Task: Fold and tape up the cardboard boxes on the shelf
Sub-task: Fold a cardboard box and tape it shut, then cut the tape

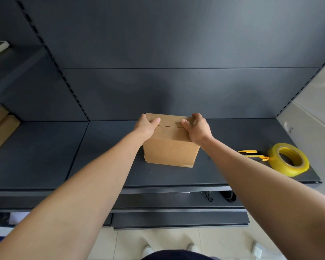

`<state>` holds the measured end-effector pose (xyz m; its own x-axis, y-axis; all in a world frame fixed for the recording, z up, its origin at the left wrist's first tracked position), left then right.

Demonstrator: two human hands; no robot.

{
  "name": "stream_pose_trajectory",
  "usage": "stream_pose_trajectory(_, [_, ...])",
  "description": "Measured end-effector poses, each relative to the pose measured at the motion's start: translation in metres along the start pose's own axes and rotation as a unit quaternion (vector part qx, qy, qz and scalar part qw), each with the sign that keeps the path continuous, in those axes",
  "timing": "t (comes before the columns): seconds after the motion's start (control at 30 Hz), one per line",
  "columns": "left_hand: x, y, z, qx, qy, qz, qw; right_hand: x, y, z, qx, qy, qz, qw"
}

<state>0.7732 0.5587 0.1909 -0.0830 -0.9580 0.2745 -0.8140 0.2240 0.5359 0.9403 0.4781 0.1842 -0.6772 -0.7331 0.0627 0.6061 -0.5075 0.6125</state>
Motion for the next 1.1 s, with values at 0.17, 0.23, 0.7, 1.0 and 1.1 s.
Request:
stream_pose_trajectory(0.17, [0.000, -0.003, 0.001, -0.019, -0.005, -0.012, 1.000, 0.000, 0.007, -0.009, -0.108, -0.075, 0.091, 0.987])
stream_pose_trajectory(0.23, [-0.001, -0.002, 0.001, -0.022, -0.001, -0.010, 1.000, -0.002, 0.007, -0.011, -0.116, -0.081, 0.100, 0.985])
stream_pose_trajectory(0.7, [0.007, -0.003, 0.000, 0.030, 0.010, -0.029, 0.999, -0.001, 0.007, -0.010, -0.177, -0.106, 0.075, 0.976])
stream_pose_trajectory(1.0, [0.025, -0.008, -0.029, -0.127, -0.237, -0.096, 0.958, -0.002, 0.007, -0.010, -0.150, -0.066, 0.062, 0.985])
stream_pose_trajectory(1.1, [0.026, -0.013, -0.033, -0.124, -0.239, -0.077, 0.960, -0.001, 0.020, -0.022, -0.203, -0.077, 0.074, 0.973])
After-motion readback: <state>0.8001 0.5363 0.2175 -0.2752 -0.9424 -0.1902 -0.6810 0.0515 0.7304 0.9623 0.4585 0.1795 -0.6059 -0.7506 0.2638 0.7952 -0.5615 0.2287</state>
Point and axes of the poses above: each hand's wrist, its own x-axis away from the middle knuckle, its own y-axis out of the back of the hand, z = x × y, the point moved 2 cm from there along -x, towards the middle knuckle, and after that the axes turned 11 degrees about -z, right-handed, at the moved point
